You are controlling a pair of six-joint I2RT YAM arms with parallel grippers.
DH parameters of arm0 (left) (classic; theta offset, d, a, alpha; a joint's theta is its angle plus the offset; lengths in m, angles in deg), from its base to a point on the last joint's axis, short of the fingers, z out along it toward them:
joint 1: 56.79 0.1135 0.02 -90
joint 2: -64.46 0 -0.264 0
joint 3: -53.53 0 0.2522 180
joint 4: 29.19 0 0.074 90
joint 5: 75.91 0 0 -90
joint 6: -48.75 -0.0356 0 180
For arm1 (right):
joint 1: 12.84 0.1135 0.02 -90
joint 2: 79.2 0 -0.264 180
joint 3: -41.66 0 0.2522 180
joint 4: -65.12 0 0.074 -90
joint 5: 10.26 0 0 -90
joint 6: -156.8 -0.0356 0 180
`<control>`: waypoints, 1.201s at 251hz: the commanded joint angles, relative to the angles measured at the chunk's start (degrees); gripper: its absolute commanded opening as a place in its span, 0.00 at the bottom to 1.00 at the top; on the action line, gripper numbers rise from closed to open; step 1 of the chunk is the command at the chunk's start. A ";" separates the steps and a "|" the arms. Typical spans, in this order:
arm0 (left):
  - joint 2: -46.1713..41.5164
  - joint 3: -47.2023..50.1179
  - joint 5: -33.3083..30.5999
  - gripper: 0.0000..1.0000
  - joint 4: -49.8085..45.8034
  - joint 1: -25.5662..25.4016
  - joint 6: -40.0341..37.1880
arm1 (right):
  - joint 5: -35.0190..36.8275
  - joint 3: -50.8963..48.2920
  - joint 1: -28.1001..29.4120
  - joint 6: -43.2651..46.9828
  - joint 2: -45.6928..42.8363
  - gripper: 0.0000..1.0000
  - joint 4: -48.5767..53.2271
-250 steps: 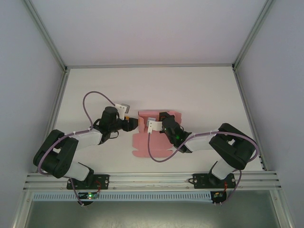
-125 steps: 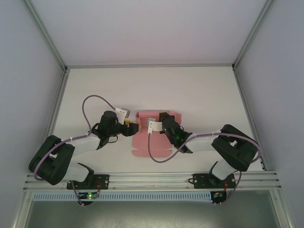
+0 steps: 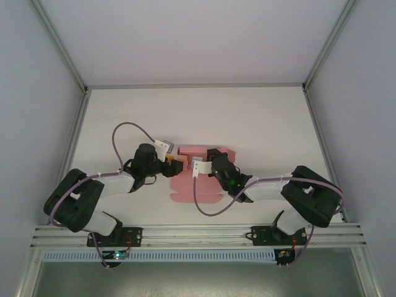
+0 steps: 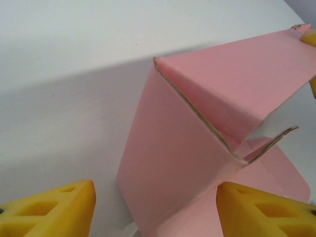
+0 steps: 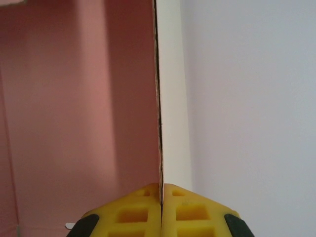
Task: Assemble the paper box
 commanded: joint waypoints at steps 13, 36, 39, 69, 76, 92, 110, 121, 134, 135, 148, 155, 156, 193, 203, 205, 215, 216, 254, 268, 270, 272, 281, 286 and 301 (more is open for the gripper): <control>-1.17 2.58 -6.59 0.65 7.55 -2.77 -3.46 | 0.66 -1.13 2.69 -2.54 -1.10 0.00 3.35; -1.07 3.28 -10.01 0.63 9.30 -4.08 -4.34 | 1.99 -1.13 4.12 -2.98 -0.14 0.00 3.42; -1.22 3.28 -10.34 0.63 9.38 -4.19 -4.43 | 2.17 -1.16 4.33 -3.01 -0.05 0.00 3.43; -0.01 3.32 -14.59 0.62 10.43 -5.06 -4.04 | 3.74 -0.98 5.46 -3.85 1.09 0.00 3.34; 0.26 3.41 -15.38 0.61 10.71 -5.11 -3.68 | 3.88 -1.01 5.67 -4.12 1.28 0.00 3.35; 0.80 3.92 -15.85 0.60 12.01 -5.14 -3.30 | 4.33 -1.30 6.13 -4.75 1.32 0.00 3.36; 1.29 4.45 -15.90 0.58 13.34 -5.22 -3.09 | 5.17 -1.44 6.78 -5.66 1.44 0.00 3.83; 1.35 4.34 -16.26 0.57 13.05 -5.40 -3.03 | 5.67 -1.30 7.04 -5.94 1.56 0.00 4.41; 1.24 4.22 -16.97 0.52 12.46 -5.66 -3.17 | 6.12 -1.14 7.12 -5.74 1.75 0.00 4.54; 1.22 4.23 -17.10 0.51 12.42 -5.68 -3.15 | 6.14 -1.17 7.10 -5.73 1.76 0.00 4.52; 1.10 4.24 -18.86 0.47 12.09 -6.28 -3.32 | 6.50 -1.15 7.17 -5.42 1.75 0.00 4.34; 1.02 4.36 -19.73 0.46 11.95 -6.69 -3.51 | 6.60 -1.20 7.16 -5.54 1.73 0.00 4.20; 1.02 4.38 -19.84 0.46 11.90 -6.72 -3.58 | 6.64 -1.16 7.16 -5.54 1.66 0.00 4.22; 1.03 3.57 -28.74 0.36 7.97 -9.21 -3.60 | 6.92 -1.55 7.34 -5.68 0.76 0.00 4.08; 1.59 3.30 -30.92 0.36 7.04 -10.02 -3.81 | 7.06 -1.64 7.34 -5.78 0.39 0.00 4.11; 1.67 3.23 -31.39 0.36 6.81 -10.14 -3.82 | 7.11 -1.64 7.34 -5.80 0.30 0.00 4.09; 2.18 3.19 -34.69 0.34 6.57 -11.43 -3.47 | 7.26 -1.73 7.42 -6.05 0.06 0.00 4.08; 2.22 3.18 -35.00 0.33 6.58 -11.56 -3.43 | 7.25 -1.78 7.42 -6.13 0.00 0.00 4.08; 5.59 4.01 -43.51 0.19 10.28 -13.76 -1.72 | 7.83 -2.09 7.43 -6.36 -0.36 0.00 4.10; 6.67 3.10 -47.06 0.14 9.04 -14.18 -0.72 | 8.07 -2.15 7.48 -6.47 -0.37 0.00 4.16; 6.83 2.91 -47.57 0.13 8.76 -14.24 -0.68 | 8.15 -2.12 7.55 -6.45 -0.44 0.00 4.15; 6.96 2.49 -48.10 0.12 8.43 -14.30 -0.56 | 8.20 -2.12 7.57 -6.42 -0.43 0.00 4.10; 7.72 2.01 -50.53 0.11 7.45 -14.67 -0.04 | 8.09 -2.15 7.61 -6.57 -0.55 0.00 4.10; 8.13 1.67 -52.23 0.10 7.10 -14.92 0.33 | 8.09 -2.23 7.65 -6.66 -0.61 0.00 4.19; 9.33 0.84 -56.61 0.05 6.27 -15.56 1.45 | 8.18 -2.21 7.69 -6.74 -0.78 0.00 4.22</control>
